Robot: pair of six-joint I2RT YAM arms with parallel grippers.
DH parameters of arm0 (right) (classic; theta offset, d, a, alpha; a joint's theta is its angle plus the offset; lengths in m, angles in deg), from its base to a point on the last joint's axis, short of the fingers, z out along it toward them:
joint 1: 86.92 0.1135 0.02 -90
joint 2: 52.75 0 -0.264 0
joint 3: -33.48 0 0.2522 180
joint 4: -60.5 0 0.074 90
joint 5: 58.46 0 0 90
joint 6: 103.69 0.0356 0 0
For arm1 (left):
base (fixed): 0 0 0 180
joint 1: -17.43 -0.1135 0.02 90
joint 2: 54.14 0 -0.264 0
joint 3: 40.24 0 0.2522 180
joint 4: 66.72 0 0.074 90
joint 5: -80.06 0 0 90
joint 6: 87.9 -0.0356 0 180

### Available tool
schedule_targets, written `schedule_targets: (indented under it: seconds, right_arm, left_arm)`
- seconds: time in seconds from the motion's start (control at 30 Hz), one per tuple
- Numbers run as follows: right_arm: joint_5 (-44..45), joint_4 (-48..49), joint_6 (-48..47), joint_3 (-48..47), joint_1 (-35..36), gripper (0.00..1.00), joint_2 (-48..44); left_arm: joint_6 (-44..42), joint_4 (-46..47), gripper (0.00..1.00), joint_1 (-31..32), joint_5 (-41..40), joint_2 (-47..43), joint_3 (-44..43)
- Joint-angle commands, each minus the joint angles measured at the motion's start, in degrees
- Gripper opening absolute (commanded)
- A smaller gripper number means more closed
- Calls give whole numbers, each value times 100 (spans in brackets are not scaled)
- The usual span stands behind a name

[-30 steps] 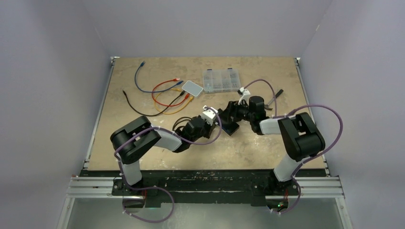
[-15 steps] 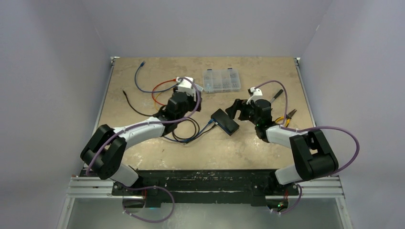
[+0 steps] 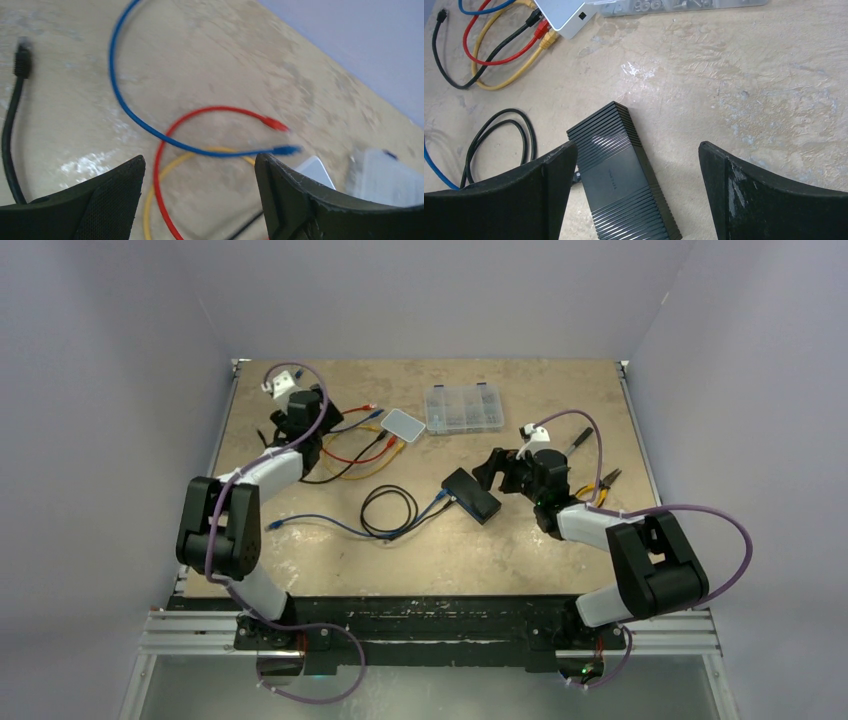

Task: Insert the plug into the switch port
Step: Pick up the connector from the center of the board.

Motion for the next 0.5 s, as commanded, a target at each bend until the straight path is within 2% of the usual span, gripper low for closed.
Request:
schedule_targets:
  seconds: [0.0,0.27,0.47]
  right_arm:
    - [-115,207,44,-5,10,93,-58]
    - [-69,160,53,-16,10,96,-75]
    - [6,132,53,-18,10,98,-94]
  left_arm:
    - [822,114,78,-672,326,596,-490]
    - [870,-297,74,-1143,479,1731,-1433]
    - [1041,-307,67,-1424,721,2208,-1571]
